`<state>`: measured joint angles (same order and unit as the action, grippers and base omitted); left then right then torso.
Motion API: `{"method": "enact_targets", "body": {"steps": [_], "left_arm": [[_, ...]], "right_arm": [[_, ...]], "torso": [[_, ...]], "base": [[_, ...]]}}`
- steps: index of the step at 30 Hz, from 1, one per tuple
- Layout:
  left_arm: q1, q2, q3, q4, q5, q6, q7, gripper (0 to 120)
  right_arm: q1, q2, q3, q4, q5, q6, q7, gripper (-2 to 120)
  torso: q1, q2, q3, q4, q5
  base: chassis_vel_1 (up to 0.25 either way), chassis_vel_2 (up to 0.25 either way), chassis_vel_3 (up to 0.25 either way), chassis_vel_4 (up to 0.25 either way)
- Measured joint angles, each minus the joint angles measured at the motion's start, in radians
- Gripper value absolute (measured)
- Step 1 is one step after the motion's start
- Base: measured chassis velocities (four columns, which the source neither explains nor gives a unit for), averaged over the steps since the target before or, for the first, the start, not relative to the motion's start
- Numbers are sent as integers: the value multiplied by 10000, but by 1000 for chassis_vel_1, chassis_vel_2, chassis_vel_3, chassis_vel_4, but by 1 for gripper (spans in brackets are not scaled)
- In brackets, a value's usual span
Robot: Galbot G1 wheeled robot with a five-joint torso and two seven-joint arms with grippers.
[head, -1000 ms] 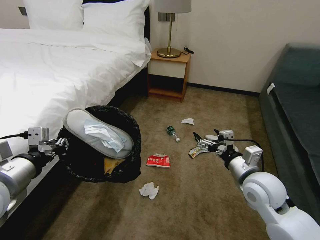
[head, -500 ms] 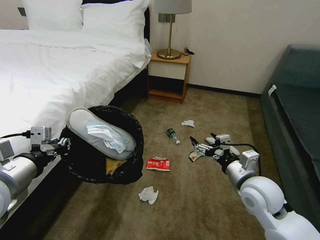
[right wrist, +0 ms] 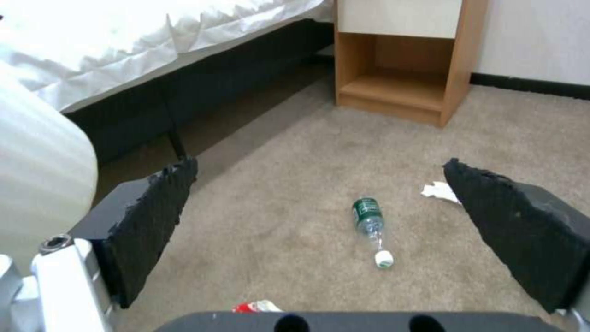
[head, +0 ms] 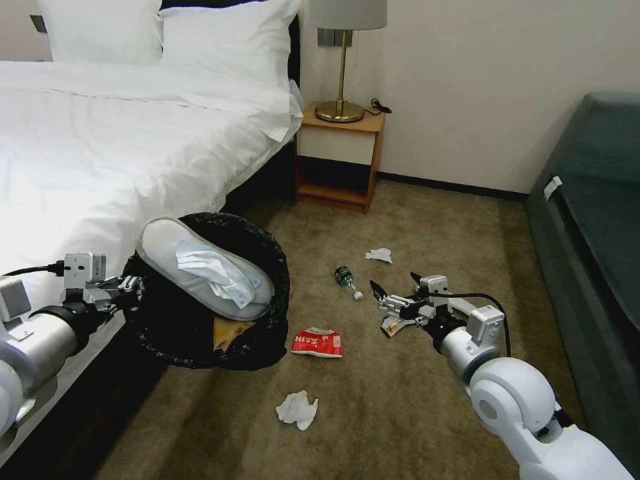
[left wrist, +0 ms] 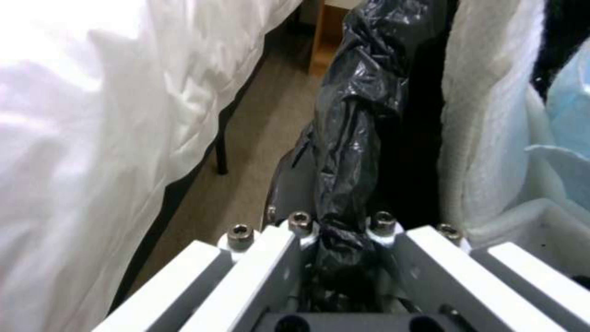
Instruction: Pick up the trash bin, then pick up the garbage on the floor and place it into the trash bin.
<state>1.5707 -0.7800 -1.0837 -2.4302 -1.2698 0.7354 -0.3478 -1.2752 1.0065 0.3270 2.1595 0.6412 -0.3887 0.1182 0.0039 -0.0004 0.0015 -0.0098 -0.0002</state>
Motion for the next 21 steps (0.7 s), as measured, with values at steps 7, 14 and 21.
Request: {"method": "enact_targets", "body": {"steps": [7, 14, 21], "left_arm": [[61, -115, -57, -40, 9, 1, 104, 1], [189, -35, 11, -133, 15, 1, 145, 1], [221, 100, -26, -208, -65, 1, 100, 1]], "right_arm": [[-61, 64, -410, -187, -287, 27, -70, 100], [-461, 99, -548, -505, -687, 459, -772, 100], [-660, -81, -667, -1381, -1217, 656, -1844, 100]], "torso": [[0, 0, 0, 0, 3], [0, 0, 0, 1, 1], [-1, 0, -3, 0, 2]], "base": [[-83, 71, 97, -78], [-40, 58, 63, -53], [0, 0, 0, 0]]}}
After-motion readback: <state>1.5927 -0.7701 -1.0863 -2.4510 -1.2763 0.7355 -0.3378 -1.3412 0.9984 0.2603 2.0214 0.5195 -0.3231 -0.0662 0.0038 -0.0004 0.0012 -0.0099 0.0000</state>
